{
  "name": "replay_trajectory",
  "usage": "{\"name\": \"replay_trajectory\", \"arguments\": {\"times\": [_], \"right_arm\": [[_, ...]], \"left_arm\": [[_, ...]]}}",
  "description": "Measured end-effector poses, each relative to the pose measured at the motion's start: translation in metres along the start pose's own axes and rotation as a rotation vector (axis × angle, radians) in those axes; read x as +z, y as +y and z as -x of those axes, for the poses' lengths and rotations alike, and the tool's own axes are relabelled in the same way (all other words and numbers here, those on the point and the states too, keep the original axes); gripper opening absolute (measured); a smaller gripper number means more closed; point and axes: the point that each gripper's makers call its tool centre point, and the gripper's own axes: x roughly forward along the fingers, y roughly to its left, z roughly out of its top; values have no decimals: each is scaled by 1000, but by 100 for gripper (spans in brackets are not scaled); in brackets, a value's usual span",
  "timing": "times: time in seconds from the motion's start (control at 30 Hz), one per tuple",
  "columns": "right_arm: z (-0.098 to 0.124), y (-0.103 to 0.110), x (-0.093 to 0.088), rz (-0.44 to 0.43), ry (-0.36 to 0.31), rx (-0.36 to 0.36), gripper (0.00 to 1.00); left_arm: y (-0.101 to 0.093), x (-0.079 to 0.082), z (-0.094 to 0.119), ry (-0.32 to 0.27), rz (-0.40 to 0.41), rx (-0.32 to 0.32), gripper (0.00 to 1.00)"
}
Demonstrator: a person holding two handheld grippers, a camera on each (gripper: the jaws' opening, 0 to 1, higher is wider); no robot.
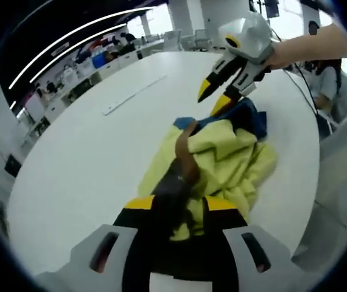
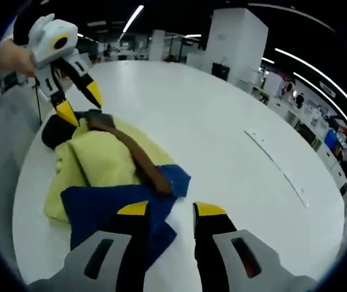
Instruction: Fold the garment on the visible template until the final outline fits inside the template.
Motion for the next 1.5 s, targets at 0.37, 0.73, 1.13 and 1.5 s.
{"name": "replay_trajectory", "arguments": {"times": [0.37,0.73,1.13,1.5], "right_arm": [[-17,1,-4,142,34,17,25],[-29,-1,1,205,28,5,22],[-35,0,4,252,24,20,17],[-38,2,3,281,42,29,7]], "left_arm": [[5,0,-9,24,-84,16,19],[4,3,-15,27,-118,14,14],[6,5,-18,10,-94,8,7],[10,6,-16,2,-89,12,2]]}}
